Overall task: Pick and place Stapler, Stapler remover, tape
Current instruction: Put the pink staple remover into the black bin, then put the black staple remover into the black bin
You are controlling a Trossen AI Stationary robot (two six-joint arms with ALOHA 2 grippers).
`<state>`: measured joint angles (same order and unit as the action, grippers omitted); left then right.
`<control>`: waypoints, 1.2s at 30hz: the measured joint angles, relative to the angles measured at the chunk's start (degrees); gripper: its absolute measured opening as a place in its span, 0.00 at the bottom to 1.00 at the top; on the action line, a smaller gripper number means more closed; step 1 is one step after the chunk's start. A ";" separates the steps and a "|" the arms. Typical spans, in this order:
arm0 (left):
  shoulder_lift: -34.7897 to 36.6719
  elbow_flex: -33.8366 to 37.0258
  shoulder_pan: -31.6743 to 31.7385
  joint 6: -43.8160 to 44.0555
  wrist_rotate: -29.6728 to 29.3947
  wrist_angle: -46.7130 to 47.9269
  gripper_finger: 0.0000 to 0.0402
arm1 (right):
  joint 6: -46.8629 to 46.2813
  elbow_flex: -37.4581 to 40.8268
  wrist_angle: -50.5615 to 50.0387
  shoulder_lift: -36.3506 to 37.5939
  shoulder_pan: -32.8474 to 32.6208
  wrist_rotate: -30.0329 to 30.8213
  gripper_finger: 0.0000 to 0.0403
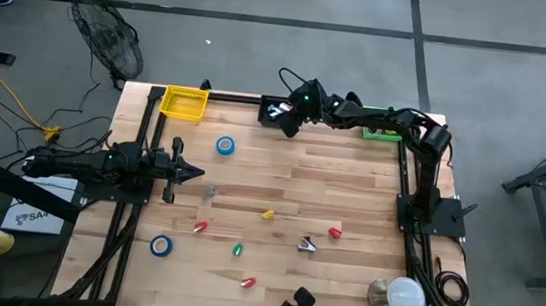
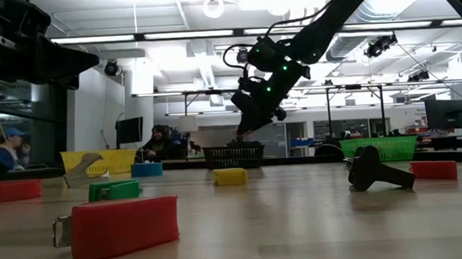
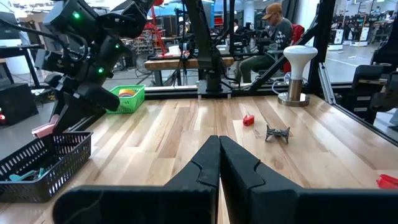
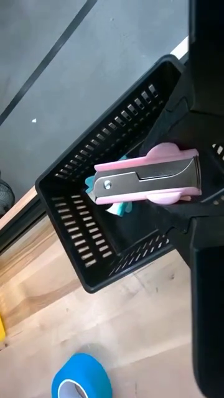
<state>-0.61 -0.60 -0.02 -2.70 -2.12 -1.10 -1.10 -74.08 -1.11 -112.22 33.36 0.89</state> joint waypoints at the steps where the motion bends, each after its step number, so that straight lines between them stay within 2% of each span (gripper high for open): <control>1: 0.01 0.01 -0.01 0.00 -0.01 0.01 0.00 | -0.18 0.00 0.13 0.00 0.00 0.00 0.28; 17: -0.01 0.00 -0.02 0.00 -0.01 0.00 0.00 | -2.03 -0.01 1.36 0.07 -0.02 -1.36 0.48; 21: -0.01 0.02 -0.01 0.01 -0.01 0.00 0.00 | -2.92 -0.02 0.95 1.86 -0.04 -1.53 0.53; 24: 0.01 0.00 0.01 0.00 -0.01 0.00 0.00 | -3.45 -0.05 0.02 4.17 -0.24 -4.33 0.54; 29: -0.02 0.02 0.01 0.00 -0.01 0.02 0.00 | -4.46 -0.11 -4.04 9.14 -1.65 -9.24 0.55; 36: -0.02 0.02 -0.02 0.00 -0.01 0.02 0.00 | -0.88 -0.11 -18.83 13.70 -7.00 -6.74 0.55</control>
<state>-0.62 -0.58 -0.03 -2.70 -2.13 -1.08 -1.98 -74.19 -19.94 -98.53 26.37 -5.85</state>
